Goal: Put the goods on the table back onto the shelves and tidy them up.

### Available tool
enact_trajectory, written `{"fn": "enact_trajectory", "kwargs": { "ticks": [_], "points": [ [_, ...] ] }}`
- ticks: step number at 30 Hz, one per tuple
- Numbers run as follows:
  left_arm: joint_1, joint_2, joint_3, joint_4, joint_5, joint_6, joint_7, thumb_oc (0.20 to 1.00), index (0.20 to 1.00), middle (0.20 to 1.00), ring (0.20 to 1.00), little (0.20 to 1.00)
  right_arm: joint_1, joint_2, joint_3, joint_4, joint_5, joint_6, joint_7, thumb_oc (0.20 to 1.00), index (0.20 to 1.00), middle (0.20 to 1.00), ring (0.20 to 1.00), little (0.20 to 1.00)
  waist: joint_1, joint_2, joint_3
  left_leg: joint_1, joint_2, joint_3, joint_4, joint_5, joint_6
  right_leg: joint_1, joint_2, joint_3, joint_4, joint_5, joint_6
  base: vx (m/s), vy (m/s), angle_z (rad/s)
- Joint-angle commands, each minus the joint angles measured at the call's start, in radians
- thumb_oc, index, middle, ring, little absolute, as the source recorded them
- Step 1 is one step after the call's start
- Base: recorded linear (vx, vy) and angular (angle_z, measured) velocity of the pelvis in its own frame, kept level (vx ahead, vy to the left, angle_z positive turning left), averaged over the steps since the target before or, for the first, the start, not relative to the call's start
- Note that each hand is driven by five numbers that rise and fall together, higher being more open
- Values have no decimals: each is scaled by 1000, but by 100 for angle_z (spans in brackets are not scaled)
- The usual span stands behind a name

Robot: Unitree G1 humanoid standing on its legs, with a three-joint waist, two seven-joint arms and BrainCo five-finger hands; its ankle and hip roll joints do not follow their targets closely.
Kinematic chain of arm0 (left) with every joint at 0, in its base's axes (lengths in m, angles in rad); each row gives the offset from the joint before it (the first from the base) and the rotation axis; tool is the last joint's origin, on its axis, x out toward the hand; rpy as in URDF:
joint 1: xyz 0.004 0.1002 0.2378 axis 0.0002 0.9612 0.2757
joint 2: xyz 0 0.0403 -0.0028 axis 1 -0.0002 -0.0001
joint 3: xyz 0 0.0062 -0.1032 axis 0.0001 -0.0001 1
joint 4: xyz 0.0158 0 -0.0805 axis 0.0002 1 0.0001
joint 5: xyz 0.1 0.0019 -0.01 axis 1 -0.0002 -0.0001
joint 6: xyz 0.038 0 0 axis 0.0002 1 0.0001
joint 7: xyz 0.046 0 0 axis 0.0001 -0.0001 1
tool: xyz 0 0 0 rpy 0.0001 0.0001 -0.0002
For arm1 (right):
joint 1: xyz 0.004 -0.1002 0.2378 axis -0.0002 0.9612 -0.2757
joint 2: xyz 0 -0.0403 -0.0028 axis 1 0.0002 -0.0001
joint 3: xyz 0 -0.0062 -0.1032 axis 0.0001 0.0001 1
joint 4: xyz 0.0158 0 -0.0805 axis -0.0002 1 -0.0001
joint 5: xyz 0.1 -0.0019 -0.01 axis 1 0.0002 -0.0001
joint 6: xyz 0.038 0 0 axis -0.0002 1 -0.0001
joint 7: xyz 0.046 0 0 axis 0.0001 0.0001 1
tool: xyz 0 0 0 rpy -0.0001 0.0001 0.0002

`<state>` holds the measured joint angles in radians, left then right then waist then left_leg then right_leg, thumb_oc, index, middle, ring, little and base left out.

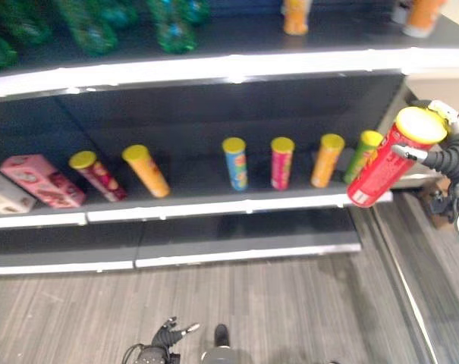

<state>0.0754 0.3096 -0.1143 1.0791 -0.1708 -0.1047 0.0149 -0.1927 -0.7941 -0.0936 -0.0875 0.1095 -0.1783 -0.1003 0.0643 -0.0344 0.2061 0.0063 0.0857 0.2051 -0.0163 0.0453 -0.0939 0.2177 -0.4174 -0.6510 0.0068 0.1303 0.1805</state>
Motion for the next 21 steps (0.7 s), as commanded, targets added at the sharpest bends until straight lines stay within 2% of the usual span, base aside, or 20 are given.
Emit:
{"fn": "enact_trajectory", "kwargs": {
  "ticks": [1,2,3,4,5,6,8,10,13,15,16,17,21],
  "points": [
    [8,22,-8,-8,66,-9,-7,1000,1000,1000,1000,1000,-56,-59,-71,-65,-44,-24,-25,200,200,200,200,200,-1,14,-56,74,57,43,-57,-92,-15,-59,-76,7,113,-56,72,113,579,35],
    [7,33,-14,-11,78,-6,-9,1000,1000,1000,1000,1000,-37,-43,-80,-82,-52,-22,-28,200,200,200,200,200,-14,9,-48,94,12,28,-67,-114,15,-88,-122,40,211,-12,67,113,462,29],
    [1,44,-16,-14,92,-3,-7,1000,1000,1000,1000,1000,-23,-34,-83,-88,-58,-18,-28,200,200,200,200,200,-22,5,-40,100,-6,22,-70,-122,30,-122,-128,87,274,-22,63,114,412,24],
    [-3,52,-23,-20,99,0,-10,1000,1000,1000,1000,1000,-8,-29,-89,-95,-62,-13,-21,200,200,200,200,200,-39,5,-31,106,-15,11,-71,-128,39,-161,-107,155,324,-24,55,15,273,32],
    [-8,57,-29,-27,99,-1,-13,1000,1000,1000,1000,1000,6,-28,-92,-104,-63,-11,-14,200,200,200,200,200,-57,7,-20,102,-23,3,-71,-112,50,-198,-68,202,336,-36,27,26,223,38],
    [-8,59,-31,-35,97,0,-19,1000,1000,1000,1000,1000,21,-28,-97,-111,-60,-8,-4,200,200,200,200,200,-65,14,-17,107,-20,-3,-71,-114,52,-235,-15,260,341,-76,15,41,186,38],
    [-7,59,-34,-35,104,-1,-25,1000,1000,1000,1000,1000,27,-22,-90,-116,-53,-7,12,200,200,200,200,200,-80,22,-11,122,-25,-18,-71,-120,57,-266,77,306,298,-145,-10,114,93,39],
    [-7,53,-33,-24,107,3,-31,1000,1000,1000,1000,1000,22,-23,-66,-117,-57,-8,27,200,200,200,200,200,-91,17,2,139,-42,-41,-71,-130,66,-314,158,344,237,-149,-18,98,33,17],
    [-11,40,-31,4,126,8,-33,1000,1000,1000,1000,1000,11,-20,-20,-112,-64,-15,43,200,200,200,200,200,-99,7,20,162,-75,-60,-71,-143,71,-392,228,332,138,-86,-5,103,37,3],
    [-21,41,-39,1,147,6,-42,1000,1000,1000,1000,1000,-10,-30,24,-103,-88,-15,46,200,200,200,200,200,-107,-1,31,175,-83,-66,-71,-151,67,-415,236,298,87,-50,7,110,-1,-7],
    [-20,42,-41,-7,150,0,-43,1000,1000,1000,1000,1000,-14,-38,30,-115,-85,-18,51,200,200,200,200,200,-110,-4,27,181,-84,-73,-71,-163,65,-382,246,298,41,-57,6,116,-29,27],
    [-14,39,-44,-15,150,0,-45,1000,1000,1000,1000,1000,-6,-39,33,-124,-86,-17,58,200,200,200,200,200,-110,-10,21,182,-90,-78,-71,-168,63,-362,253,304,23,-54,-8,75,-27,75],
    [-5,31,-26,-38,123,7,-32,1000,1000,1000,1000,1000,-7,-54,52,-143,-103,-20,69,200,200,200,200,200,-106,-13,-1,192,-83,-85,-71,-168,57,-322,258,282,2,-47,-17,153,-98,52]
  ]
}}
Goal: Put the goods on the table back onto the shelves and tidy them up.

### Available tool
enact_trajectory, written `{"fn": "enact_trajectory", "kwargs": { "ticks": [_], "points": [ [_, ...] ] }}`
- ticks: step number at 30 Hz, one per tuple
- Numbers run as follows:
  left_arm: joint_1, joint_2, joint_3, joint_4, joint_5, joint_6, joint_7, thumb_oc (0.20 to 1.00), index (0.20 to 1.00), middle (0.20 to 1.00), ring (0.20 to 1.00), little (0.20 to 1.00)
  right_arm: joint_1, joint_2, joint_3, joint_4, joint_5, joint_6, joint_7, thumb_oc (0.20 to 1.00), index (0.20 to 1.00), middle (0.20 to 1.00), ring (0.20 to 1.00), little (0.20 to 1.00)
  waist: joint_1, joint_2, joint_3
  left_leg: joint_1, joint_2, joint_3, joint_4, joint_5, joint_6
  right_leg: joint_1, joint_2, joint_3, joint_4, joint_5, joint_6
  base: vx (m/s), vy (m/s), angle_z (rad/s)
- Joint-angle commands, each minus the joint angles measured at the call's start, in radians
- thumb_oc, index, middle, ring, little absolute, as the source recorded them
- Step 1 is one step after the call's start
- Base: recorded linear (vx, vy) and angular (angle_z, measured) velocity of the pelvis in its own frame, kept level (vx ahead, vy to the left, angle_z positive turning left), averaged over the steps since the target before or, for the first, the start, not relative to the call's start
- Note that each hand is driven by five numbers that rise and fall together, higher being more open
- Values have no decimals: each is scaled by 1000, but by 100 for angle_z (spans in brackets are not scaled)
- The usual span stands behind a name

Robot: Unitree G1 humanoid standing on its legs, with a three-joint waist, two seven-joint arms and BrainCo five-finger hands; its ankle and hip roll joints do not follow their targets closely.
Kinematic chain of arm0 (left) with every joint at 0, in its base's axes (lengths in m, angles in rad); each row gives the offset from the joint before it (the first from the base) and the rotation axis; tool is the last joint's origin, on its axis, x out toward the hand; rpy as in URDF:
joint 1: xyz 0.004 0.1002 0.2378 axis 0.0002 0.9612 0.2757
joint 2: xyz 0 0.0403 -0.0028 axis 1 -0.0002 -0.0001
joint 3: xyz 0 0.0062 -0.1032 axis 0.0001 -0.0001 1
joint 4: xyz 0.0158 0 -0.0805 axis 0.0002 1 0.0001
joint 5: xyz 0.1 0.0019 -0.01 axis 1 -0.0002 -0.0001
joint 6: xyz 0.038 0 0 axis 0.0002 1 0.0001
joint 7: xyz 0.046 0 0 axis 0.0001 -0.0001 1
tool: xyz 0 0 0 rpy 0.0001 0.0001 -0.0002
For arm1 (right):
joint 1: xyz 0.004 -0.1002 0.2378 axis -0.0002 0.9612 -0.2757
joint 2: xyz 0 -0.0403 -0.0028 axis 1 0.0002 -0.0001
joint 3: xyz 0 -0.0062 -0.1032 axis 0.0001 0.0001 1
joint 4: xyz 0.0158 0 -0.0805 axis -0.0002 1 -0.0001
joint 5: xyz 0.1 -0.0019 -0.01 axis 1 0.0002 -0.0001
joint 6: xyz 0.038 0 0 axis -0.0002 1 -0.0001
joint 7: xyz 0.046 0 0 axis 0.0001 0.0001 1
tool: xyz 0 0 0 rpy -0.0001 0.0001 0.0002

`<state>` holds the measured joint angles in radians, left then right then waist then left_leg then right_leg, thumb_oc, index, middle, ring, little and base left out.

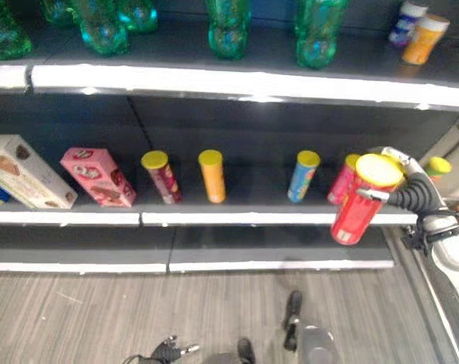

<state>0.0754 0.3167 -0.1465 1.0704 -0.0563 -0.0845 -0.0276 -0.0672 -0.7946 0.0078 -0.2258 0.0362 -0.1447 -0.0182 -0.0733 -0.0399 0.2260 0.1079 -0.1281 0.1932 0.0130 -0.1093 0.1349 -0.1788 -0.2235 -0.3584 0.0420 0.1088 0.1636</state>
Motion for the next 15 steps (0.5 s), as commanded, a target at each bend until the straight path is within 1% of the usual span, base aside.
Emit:
{"fn": "enact_trajectory", "kwargs": {
  "ticks": [1,2,3,4,5,6,7,8,9,10,11,12,13,14,15],
  "points": [
    [-3,20,1,-46,3,-12,15,1000,1000,1000,1000,1000,-125,-51,-50,-26,-30,-58,-10,200,200,200,200,200,29,-9,-25,84,160,-70,-35,-45,-189,108,71,-28,-35,-49,-11,119,-113,76],
    [-2,21,1,-46,3,-12,16,1000,1000,1000,1000,1000,-124,-51,-50,-27,-30,-58,-10,200,200,200,200,200,28,-9,-25,80,161,-72,-27,-49,-189,108,70,-30,-35,-49,-11,225,-191,88],
    [0,22,2,-59,0,-9,13,1000,1000,1000,1000,1000,-105,-51,-54,-39,-41,-59,-5,200,200,200,200,200,26,-9,-20,54,191,-58,74,-91,-210,142,79,-39,-39,-79,-25,135,-111,66],
    [2,20,4,-60,-3,-9,13,1000,1000,1000,1000,1000,-100,-49,-50,-46,-46,-60,0,200,200,200,200,200,27,-12,-19,37,199,-48,129,-107,-224,164,83,-43,-48,-90,-31,147,-134,68],
    [1,20,4,-63,-6,-8,13,1000,1000,1000,1000,1000,-98,-46,-51,-54,-46,-60,2,200,200,200,200,200,28,-19,-14,3,204,-43,209,-110,-238,181,81,-45,-57,-97,-41,63,-78,30],
    [1,19,8,-70,-14,-9,17,1000,1000,1000,1000,1000,-99,-36,-48,-71,-32,-64,5,200,200,200,200,200,35,-17,2,-40,221,-39,319,-92,-262,204,88,-41,-63,-110,-55,3,-55,12],
    [1,19,7,-79,-21,-6,15,1000,1000,1000,1000,1000,-100,-30,-45,-84,-24,-64,8,200,200,200,200,200,39,-19,13,-85,227,-48,409,-67,-278,213,91,-43,-71,-117,-68,10,-42,-16],
    [2,16,9,-78,-25,-7,18,1000,1000,1000,1000,1000,-104,-25,-37,-80,-18,-67,8,200,200,200,200,200,48,-16,23,-107,240,-52,474,-46,-297,236,103,-43,-82,-130,-79,-13,-18,-23],
    [1,17,10,-78,-25,-7,18,1000,1000,1000,1000,1000,-105,-25,-37,-80,-18,-67,7,200,200,200,200,200,44,-20,21,-113,235,-55,474,-41,-295,233,98,-47,-83,-127,-79,23,-13,-20],
    [2,15,11,-78,-31,-6,20,1000,1000,1000,1000,1000,-103,-25,-36,-82,-15,-68,10,200,200,200,200,200,50,-17,30,-129,256,-61,511,-23,-311,254,111,-48,-95,-138,-86,29,61,-18],
    [-1,12,18,-75,-56,-5,23,1000,1000,1000,1000,1000,-111,-34,-18,-79,-20,-65,13,200,200,200,200,200,46,-22,36,-153,306,-54,473,3,-313,268,103,-55,-115,-141,-77,80,115,-19],
    [2,10,23,-74,-62,-8,26,1000,1000,1000,1000,1000,-120,-38,-4,-78,-22,-65,14,200,200,200,200,200,51,-22,39,-138,337,-50,405,-4,-307,276,97,-47,-120,-141,-68,109,211,-21],
    [6,9,24,-72,-64,-8,29,1000,1000,1000,1000,1000,-131,-34,10,-82,-16,-65,20,200,200,200,200,200,55,-22,34,-112,357,-58,297,-7,-296,274,88,-31,-122,-141,-55,118,236,-31],
    [8,10,24,-70,-65,-12,33,1000,1000,1000,1000,1000,-140,-32,23,-80,-13,-67,23,200,200,200,200,200,61,-12,30,-95,379,-83,196,11,-296,271,90,-15,-120,-144,-46,111,284,-53],
    [11,8,23,-67,-66,-15,36,1000,1000,1000,1000,1000,-152,-36,37,-77,-8,-72,25,200,200,200,200,200,70,-1,25,-89,392,-126,106,53,-296,266,91,3,-119,-148,-38,92,284,-69]
  ]
}}
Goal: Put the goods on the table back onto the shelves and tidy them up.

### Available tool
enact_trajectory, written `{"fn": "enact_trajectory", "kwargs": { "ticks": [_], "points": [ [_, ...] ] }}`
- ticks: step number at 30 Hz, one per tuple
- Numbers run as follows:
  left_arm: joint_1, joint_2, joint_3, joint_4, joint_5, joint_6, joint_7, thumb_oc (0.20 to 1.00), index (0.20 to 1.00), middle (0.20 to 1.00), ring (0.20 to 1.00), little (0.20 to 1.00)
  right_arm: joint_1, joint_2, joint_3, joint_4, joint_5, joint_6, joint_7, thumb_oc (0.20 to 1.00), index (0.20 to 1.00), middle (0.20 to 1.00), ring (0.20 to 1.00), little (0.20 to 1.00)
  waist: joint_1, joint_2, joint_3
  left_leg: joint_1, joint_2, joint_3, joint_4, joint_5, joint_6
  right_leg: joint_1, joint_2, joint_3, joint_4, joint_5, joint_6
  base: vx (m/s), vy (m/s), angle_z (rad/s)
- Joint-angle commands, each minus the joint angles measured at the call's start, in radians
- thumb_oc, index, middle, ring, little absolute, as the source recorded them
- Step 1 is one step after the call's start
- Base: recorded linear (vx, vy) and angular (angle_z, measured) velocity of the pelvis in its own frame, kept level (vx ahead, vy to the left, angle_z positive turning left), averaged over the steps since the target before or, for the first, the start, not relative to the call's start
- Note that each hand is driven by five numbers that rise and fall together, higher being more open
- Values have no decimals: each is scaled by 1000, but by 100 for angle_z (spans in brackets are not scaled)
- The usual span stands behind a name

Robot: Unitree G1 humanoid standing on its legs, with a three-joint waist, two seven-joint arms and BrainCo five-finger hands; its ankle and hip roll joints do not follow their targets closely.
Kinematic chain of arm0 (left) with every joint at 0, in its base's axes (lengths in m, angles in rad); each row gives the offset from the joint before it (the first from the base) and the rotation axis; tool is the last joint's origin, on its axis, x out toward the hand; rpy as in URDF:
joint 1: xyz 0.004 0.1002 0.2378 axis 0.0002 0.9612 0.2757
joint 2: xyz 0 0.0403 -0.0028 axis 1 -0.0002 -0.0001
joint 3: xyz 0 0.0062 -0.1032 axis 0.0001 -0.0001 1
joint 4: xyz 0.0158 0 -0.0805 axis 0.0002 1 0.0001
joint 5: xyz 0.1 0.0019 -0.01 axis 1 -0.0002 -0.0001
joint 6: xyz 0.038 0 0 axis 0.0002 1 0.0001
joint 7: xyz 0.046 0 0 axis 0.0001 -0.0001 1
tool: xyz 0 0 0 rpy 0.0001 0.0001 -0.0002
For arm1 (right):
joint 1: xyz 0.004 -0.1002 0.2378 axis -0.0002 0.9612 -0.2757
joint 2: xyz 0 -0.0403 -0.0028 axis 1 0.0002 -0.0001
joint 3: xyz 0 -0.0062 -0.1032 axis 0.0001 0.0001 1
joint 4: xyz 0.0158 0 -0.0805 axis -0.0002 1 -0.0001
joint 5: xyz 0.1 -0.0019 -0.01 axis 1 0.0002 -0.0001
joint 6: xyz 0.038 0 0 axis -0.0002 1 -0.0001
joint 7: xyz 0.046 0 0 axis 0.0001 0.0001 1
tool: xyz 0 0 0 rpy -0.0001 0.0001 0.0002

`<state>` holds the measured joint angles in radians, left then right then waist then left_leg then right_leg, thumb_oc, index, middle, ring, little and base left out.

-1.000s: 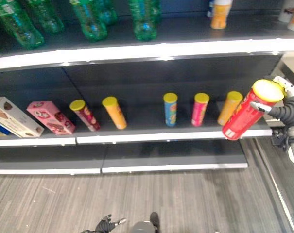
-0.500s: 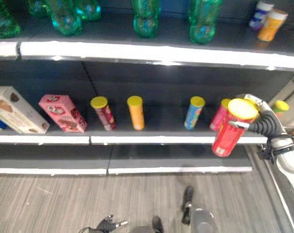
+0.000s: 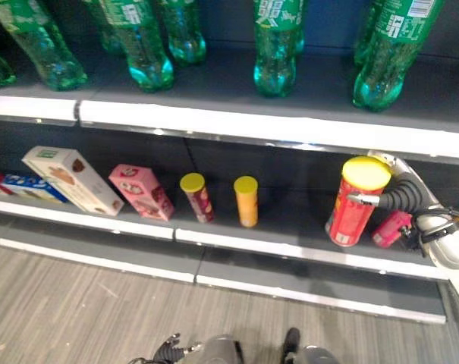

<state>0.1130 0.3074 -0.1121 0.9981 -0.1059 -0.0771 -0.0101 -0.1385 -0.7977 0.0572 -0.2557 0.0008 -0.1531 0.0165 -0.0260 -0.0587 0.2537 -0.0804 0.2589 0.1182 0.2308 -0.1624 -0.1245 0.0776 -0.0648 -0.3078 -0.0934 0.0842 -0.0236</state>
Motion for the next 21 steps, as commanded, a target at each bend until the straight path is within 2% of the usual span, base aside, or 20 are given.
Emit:
{"fn": "enact_trajectory", "kwargs": {
  "ticks": [1,2,5,9,13,18,21],
  "points": [
    [-30,20,-14,6,-20,-27,28,1000,1000,1000,1000,1000,-95,-40,1,-45,32,-73,-12,200,200,200,200,200,28,29,-10,85,14,-102,-176,149,-41,4,-70,-34,22,-128,154,135,374,-80],
    [-32,16,-16,30,-23,-27,27,1000,1000,1000,1000,1000,-95,-42,11,-41,29,-65,-2,200,200,200,200,200,18,54,-33,133,19,-139,-263,150,-59,-5,-76,-5,41,-127,171,143,374,-73],
    [-34,14,-25,40,4,-30,25,1000,1000,1000,1000,1000,-97,-40,19,-42,10,-52,15,200,200,200,200,200,4,69,-56,175,-29,-91,-294,131,-49,-16,-136,5,74,-100,199,105,379,-47],
    [-26,28,-25,44,37,-33,25,1000,1000,1000,1000,1000,-112,4,61,-29,-16,-39,27,200,200,200,200,200,12,63,-65,219,-102,-15,-318,92,-5,-60,-220,39,124,-63,240,2,315,-57],
    [-17,34,-14,55,52,-35,36,1000,1000,1000,1000,1000,-138,34,119,22,-102,-18,18,200,200,200,200,200,24,55,-64,241,-161,11,-318,54,33,-80,-287,34,150,-31,274,-18,211,-27],
    [-9,29,-9,66,59,-31,44,1000,1000,1000,1000,1000,-144,28,149,97,-209,2,-4,200,200,200,200,200,39,44,-63,253,-183,0,-318,41,46,-67,-319,17,175,-37,278,1,52,7],
    [0,27,-9,59,62,-29,44,1000,1000,1000,1000,1000,-131,19,147,118,-257,10,-12,200,200,200,200,200,43,39,-62,261,-178,-8,-318,40,44,-55,-320,5,183,-44,278,29,-45,4]
  ]
}}
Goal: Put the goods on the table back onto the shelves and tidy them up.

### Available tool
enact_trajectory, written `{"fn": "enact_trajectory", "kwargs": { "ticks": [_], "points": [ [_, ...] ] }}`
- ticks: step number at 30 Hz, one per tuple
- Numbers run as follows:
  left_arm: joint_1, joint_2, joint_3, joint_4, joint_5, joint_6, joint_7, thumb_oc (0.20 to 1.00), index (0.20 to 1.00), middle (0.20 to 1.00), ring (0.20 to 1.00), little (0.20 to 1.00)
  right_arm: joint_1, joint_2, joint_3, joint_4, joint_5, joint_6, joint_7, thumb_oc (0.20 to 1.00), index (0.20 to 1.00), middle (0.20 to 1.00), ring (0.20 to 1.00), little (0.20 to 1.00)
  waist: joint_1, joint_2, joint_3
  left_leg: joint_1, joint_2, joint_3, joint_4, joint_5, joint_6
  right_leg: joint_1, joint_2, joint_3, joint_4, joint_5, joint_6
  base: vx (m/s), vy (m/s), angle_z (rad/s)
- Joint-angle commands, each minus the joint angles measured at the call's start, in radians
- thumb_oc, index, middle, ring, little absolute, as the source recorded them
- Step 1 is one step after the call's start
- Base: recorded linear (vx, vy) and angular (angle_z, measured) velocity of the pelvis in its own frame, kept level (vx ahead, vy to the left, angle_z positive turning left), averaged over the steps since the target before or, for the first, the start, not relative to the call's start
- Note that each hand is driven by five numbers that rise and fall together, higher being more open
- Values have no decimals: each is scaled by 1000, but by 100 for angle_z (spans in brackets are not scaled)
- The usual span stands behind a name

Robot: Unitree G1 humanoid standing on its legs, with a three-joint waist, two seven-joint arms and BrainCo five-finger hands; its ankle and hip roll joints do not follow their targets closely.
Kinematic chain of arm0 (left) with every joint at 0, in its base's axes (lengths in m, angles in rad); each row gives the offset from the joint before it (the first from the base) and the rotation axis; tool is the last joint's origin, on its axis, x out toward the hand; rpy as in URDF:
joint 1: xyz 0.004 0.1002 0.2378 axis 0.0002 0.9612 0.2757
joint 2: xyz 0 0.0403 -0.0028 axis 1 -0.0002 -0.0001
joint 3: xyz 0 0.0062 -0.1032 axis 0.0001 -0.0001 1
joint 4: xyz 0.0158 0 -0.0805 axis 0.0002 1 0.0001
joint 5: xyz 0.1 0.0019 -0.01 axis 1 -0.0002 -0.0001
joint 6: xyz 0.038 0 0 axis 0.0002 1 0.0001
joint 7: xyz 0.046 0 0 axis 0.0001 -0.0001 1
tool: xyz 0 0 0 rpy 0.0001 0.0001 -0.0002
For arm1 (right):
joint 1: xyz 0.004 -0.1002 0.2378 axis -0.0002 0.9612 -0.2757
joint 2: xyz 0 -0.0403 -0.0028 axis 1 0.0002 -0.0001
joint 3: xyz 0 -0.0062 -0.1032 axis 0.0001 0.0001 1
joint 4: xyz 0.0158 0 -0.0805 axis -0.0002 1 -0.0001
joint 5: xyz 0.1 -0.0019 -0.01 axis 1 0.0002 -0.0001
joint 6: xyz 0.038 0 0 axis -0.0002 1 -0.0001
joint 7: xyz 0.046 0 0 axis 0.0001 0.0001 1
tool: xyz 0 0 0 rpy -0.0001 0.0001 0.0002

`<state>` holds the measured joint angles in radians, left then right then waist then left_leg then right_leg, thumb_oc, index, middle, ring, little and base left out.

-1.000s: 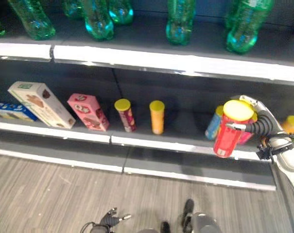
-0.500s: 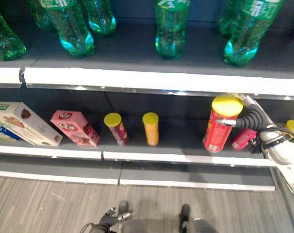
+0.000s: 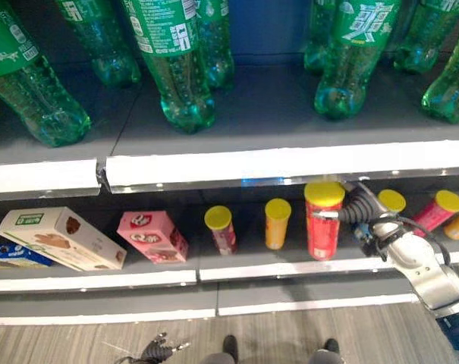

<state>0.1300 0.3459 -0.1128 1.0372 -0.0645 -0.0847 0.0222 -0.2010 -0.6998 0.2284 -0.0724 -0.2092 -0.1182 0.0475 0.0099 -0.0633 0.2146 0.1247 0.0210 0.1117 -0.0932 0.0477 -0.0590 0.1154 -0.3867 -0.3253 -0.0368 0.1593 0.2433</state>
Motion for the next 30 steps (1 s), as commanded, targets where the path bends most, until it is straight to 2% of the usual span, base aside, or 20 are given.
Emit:
{"fn": "enact_trajectory", "kwargs": {
  "ticks": [1,9,14,20,24,25,30],
  "points": [
    [-12,-13,-8,18,23,-21,13,1000,1000,1000,1000,1000,-58,-79,-30,-67,-52,-25,-43,200,200,200,200,200,7,42,-23,58,63,-3,6,-168,-23,-87,3,19,127,-121,11,30,-72,6],
    [-2,-6,-27,-22,28,-17,7,1000,1000,1000,1000,1000,-12,-107,-57,-56,-70,-20,-42,200,200,200,200,200,1,49,-13,58,98,-17,6,-150,-40,-74,22,7,136,-150,-2,19,-94,2],
    [9,-3,-45,-44,28,-16,1,1000,1000,1000,1000,1000,-32,-99,-30,-1,-116,-16,-64,200,200,200,200,200,3,73,-4,51,118,-20,6,-137,-50,-69,37,-1,133,-162,-11,6,-66,4],
    [17,-12,-68,-58,28,-19,7,1000,1000,1000,1000,1000,-64,-41,-13,89,-203,2,-159,200,200,200,200,200,0,104,4,37,119,-24,6,-129,-51,-72,39,-7,130,-164,-16,2,-13,7],
    [16,-22,-90,-72,33,-24,26,1000,1000,1000,1000,1000,-87,8,-34,137,-288,21,-278,200,200,200,200,200,-2,135,19,20,105,-31,6,-125,-47,-87,24,-11,136,-157,-12,-8,23,4],
    [16,-23,-90,-72,33,-24,27,1000,1000,1000,1000,1000,-89,8,-33,139,-289,21,-279,200,200,200,200,200,-3,135,19,19,104,-31,6,-124,-46,-88,23,-11,136,-157,-12,-21,36,2],
    [4,-40,-126,-80,37,-28,49,1000,1000,1000,1000,1000,-112,59,-39,177,-315,49,-368,200,200,200,200,200,-9,173,37,-10,82,-35,6,-120,-43,-100,0,-25,119,-134,-5,-20,41,5]
  ]
}}
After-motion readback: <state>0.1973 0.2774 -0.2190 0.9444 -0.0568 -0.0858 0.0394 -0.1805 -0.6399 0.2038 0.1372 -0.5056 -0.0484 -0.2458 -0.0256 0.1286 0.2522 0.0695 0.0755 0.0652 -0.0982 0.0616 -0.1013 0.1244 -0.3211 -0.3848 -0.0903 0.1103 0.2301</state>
